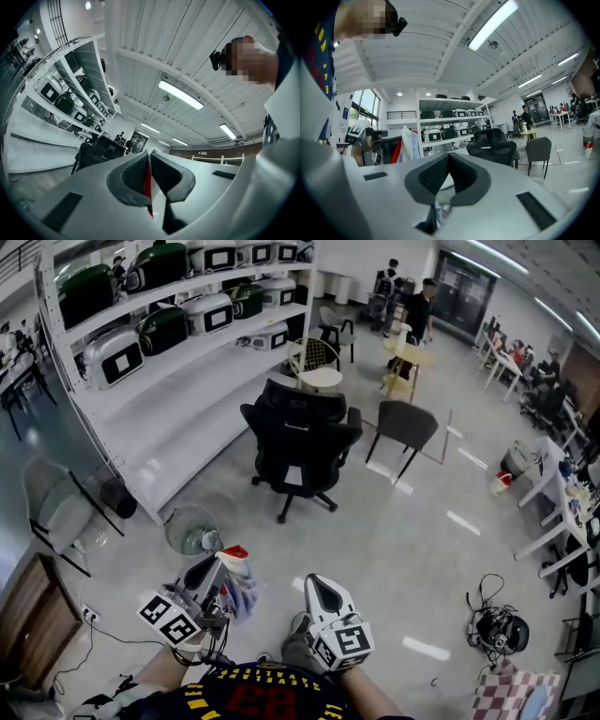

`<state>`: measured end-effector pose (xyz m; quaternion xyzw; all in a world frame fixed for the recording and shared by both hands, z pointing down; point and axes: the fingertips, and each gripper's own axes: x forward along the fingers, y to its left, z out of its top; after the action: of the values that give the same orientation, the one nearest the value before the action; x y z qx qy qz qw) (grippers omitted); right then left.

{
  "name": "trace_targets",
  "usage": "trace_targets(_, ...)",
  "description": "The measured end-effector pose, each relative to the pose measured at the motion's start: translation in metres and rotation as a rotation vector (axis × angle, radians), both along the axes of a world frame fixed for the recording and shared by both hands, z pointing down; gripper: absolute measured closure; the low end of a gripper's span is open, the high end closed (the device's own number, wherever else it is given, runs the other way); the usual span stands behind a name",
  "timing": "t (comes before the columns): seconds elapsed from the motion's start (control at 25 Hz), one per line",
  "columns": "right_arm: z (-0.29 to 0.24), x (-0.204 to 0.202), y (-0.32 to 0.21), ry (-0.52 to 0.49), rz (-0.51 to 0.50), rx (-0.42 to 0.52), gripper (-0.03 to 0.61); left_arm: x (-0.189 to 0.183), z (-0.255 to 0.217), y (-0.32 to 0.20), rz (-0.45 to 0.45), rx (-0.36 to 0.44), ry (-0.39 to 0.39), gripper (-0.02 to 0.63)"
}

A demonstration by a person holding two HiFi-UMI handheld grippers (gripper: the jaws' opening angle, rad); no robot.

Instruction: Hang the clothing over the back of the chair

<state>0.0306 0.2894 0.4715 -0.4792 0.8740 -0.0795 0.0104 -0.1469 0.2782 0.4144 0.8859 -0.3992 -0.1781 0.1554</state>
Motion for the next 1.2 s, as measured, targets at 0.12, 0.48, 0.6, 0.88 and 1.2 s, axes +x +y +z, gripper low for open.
trace_targets(0.12, -0.005, -0.001, -0.024, -0.007, -0.023, 0.022, 0.571, 0.003, -0.003, -0.018, -0.017, 0.017, -0.016, 0.594)
trace_targets(0.48, -0.028, 0.018, -0.126, -0.049, -0.088, 0.073, 0.571, 0.025, -0.022, -0.101, -0.068, 0.031, -0.016, 0.594)
trace_targets(0.6, -0.035, 0.033, -0.162, -0.053, -0.104, 0.081, 0.571, 0.043, -0.025, -0.133, -0.077, 0.032, -0.019, 0.594)
trace_targets(0.88, -0.060, 0.072, -0.233, -0.068, -0.126, 0.131, 0.571, 0.085, -0.045, -0.198, -0.084, 0.055, -0.019, 0.594)
trace_targets(1.2, -0.061, 0.095, -0.277, -0.070, -0.143, 0.116, 0.571, 0.112, -0.074, -0.242, -0.094, 0.099, -0.021, 0.594)
